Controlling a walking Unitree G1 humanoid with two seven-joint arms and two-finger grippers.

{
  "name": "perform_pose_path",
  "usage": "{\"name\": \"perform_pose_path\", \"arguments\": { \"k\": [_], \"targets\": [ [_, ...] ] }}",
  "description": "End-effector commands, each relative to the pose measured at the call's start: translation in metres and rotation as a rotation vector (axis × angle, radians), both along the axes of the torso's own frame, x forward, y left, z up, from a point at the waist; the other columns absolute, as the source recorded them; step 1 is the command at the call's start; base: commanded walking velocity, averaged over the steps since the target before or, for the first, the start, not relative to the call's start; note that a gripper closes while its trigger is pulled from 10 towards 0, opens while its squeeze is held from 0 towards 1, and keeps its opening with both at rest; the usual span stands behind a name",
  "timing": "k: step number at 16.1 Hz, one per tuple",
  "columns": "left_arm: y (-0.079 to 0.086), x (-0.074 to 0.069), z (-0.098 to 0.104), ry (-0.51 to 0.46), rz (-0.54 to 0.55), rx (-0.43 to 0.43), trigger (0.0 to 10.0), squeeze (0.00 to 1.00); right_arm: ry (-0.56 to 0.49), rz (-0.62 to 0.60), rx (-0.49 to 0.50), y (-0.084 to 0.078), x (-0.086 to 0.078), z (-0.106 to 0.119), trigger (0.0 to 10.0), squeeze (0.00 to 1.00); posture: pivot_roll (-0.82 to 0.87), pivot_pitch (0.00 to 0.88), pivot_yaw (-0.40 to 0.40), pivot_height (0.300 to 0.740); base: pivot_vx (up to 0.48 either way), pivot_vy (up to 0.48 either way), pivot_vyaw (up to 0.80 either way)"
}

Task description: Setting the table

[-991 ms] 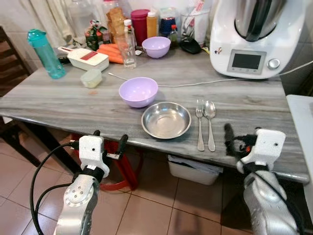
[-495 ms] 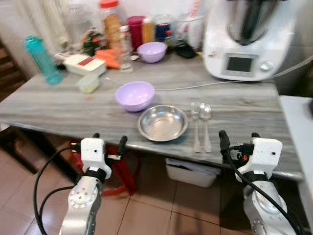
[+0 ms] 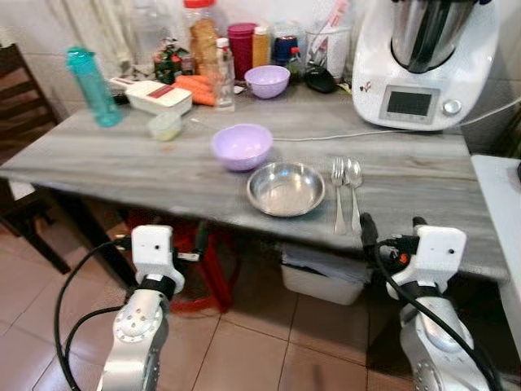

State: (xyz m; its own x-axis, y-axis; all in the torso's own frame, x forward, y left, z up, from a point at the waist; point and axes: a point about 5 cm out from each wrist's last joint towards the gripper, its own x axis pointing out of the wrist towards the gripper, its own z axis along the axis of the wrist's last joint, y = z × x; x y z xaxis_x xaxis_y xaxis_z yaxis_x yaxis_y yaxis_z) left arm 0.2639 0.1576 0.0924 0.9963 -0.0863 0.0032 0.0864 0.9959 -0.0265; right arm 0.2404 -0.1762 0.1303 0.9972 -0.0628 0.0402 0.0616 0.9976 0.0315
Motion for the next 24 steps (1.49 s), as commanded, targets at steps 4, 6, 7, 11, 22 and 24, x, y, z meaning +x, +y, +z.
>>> {"name": "perform_pose_path", "arguments": {
  "k": [4, 6, 7, 11, 22, 24],
  "targets": [
    [-0.001, 0.002, 0.0, -0.003, 0.011, -0.002, 10.0, 0.0, 0.013, -0.055, -0.099, -0.007, 0.004, -0.003, 10.0, 0.0, -0.07, 0.0, 0.078, 0.74, -0.341, 0.0, 0.0],
    [0.0, 0.002, 0.001, -0.005, 0.015, -0.002, 10.0, 0.0, 0.0, -0.064, -0.111, -0.006, 0.003, -0.003, 10.0, 0.0, -0.07, 0.0, 0.081, 0.74, -0.343, 0.0, 0.0],
    [-0.001, 0.002, 0.001, -0.006, 0.014, -0.001, 10.0, 0.0, -0.004, -0.057, -0.106, -0.005, 0.003, -0.003, 10.0, 0.0, -0.07, 0.0, 0.081, 0.74, -0.345, 0.0, 0.0],
    [-0.003, 0.003, 0.002, -0.015, -0.013, 0.004, 10.0, 0.0, 0.016, -0.083, -0.057, -0.008, 0.001, -0.006, 10.0, 0.0, -0.07, 0.0, 0.088, 0.74, -0.33, 0.0, 0.0],
    [-0.005, 0.0, 0.011, -0.052, -0.101, -0.029, 10.0, 0.0, 0.03, -0.058, -0.017, -0.007, -0.003, -0.007, 10.0, 0.0, -0.07, 0.015, 0.098, 0.74, 0.0, -0.023, 0.0],
    [-0.005, -0.001, 0.011, -0.051, -0.105, -0.035, 10.0, 0.0, 0.024, -0.055, 0.002, -0.007, -0.004, -0.007, 10.0, 0.0, -0.07, 0.017, 0.1, 0.74, 0.0, -0.255, 0.0]
  ]
}}
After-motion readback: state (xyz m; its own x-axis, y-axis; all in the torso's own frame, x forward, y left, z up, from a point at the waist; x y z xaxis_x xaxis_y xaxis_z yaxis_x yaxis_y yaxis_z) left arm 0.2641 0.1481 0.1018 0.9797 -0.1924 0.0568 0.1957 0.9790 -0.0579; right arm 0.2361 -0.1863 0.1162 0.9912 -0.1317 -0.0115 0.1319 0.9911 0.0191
